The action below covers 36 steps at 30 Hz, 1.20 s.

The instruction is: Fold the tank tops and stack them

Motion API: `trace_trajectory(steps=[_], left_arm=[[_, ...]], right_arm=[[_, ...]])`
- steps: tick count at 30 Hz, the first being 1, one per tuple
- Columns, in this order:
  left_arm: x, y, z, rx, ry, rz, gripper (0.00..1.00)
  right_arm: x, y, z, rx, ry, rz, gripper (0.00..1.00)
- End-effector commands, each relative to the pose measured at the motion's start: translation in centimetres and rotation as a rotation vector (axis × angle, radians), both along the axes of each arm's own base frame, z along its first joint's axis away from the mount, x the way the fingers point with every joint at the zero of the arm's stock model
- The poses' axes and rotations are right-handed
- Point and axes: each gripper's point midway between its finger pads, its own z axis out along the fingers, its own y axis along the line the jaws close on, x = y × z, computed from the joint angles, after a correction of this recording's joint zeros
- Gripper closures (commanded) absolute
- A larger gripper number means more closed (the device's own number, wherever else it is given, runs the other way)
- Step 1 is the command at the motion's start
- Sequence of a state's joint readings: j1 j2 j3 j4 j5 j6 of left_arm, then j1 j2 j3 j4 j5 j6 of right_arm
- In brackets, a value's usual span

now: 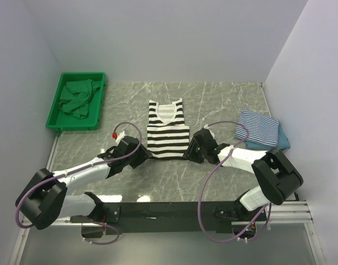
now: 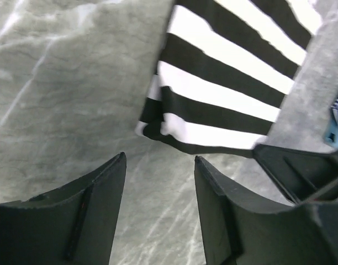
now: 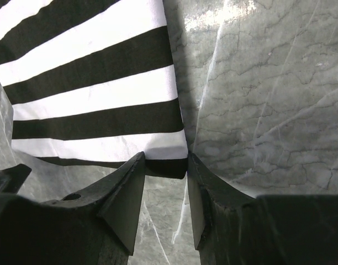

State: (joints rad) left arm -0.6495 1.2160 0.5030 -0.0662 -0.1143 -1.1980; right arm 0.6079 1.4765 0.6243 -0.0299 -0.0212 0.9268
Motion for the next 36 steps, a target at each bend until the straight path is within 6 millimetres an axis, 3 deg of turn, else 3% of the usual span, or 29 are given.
trace_trajectory(steps=[1, 5, 13, 21, 36], left_arm=[[1.1, -0.1, 0.2, 0.015, -0.015, 0.024, 0.42], [1.5, -0.4, -1.9, 0.05, 0.046, 0.03, 0.46], [1.0, -0.1, -3.1, 0.062, 0.081, 0.053, 0.58], [1.0, -0.6, 0.0, -0.038, -0.036, 0.041, 0.44], [2.5, -0.9, -1.9, -0.035, 0.02, 0.111, 0.45]], right_arm=[[-0.9, -1.9, -1.8, -0.072, 0.036, -0.035, 0.56], [-1.0, -1.9, -1.8, -0.075, 0.038, -0.034, 0.56], [-1.3, -2.6, -2.0, -0.106, 0.037, -0.034, 0.56], [-1.5, -2.5, -2.6, -0.101, 0.046, -0.027, 0.56], [-1.9, -2.6, -3.4, -0.109, 0.066, -0.022, 0.57]])
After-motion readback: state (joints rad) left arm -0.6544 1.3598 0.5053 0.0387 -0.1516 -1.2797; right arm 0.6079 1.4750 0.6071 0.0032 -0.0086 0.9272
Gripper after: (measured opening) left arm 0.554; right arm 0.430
